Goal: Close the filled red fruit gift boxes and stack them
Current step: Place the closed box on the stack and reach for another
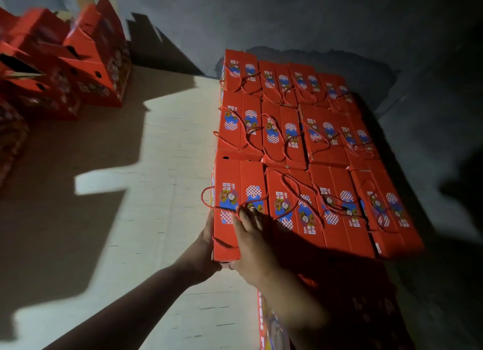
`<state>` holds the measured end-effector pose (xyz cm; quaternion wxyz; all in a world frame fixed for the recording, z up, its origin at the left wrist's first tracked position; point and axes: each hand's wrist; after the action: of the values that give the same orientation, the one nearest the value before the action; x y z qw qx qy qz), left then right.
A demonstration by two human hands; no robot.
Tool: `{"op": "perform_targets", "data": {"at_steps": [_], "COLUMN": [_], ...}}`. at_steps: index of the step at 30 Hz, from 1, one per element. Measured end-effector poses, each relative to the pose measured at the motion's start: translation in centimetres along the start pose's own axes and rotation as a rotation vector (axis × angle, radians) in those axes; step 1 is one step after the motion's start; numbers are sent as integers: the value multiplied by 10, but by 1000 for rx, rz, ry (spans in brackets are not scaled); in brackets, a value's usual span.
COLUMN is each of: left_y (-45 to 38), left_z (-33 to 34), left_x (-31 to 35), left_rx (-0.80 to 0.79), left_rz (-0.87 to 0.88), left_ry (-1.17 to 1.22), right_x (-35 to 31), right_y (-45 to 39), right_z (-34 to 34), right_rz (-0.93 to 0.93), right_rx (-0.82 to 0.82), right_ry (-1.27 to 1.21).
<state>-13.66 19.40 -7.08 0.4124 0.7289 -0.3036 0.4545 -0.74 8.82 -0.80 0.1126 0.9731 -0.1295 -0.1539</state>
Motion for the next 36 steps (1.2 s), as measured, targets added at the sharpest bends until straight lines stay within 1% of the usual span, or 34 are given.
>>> {"op": "perform_targets", "data": {"at_steps": [6,10,15,17,20,21,23,24,26,27,28,29,30,32,33,34,35,36], "left_y": [3,8,23,34,56,64,85,97,125,139,154,170,186,216,230,242,253,264], "left_z": [-2,-2,-15,-26,-54,-66,-95,-112,-152,-173,-195,-217,-239,-277,-294,-309,-322,-334], "left_x": [1,8,16,16,6,0,-15,-23,-39,-47,-54,-60,-64,-68,-68,-67,-66,-65], "left_rx": [-23,18,117,148,205,226,267,297,381,430,477,523,573,692,760,833,909,976], "left_rz": [-97,-99,-9,-5,-55,-73,-111,-137,-192,-217,-247,-277,-299,-309,-303,-303,-319,-357], "left_ry": [-41,-132,-256,-292,-343,-358,-383,-396,-416,-427,-442,-462,-482,-516,-535,-563,-602,-652], "right_x": [-4,-13,-34,-47,-75,-86,-104,-112,-117,-123,-135,-154,-167,-212,-236,-254,-264,-269], "right_y": [-1,-2,3,4,8,7,12,19,38,42,45,33,20,-9,-19,-25,-19,-2], "right_z": [-4,-17,-36,-34,-26,-22,-8,3,26,37,41,41,46,57,51,48,42,36], "right_rz": [15,41,90,143,221,194,73,7,-61,-42,-54,-65,-211,-375,-334,-332,-458,-331], "right_rx": [-48,-65,45,106,194,209,220,214,218,185,111,80,119,246,382,384,416,486], "right_ry": [47,23,-135,-118,-11,8,-36,-72,-87,-81,-29,13,-16,-307,-471,-469,-424,-516]}}
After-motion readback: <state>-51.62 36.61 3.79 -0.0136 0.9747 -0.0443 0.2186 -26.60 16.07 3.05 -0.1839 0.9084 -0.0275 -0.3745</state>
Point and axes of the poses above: each hand's wrist, its own y-axis away from the middle knuckle, its own z-axis out of the palm, x = y × z, and after that the axes turned 12 degrees about -z, right-handed
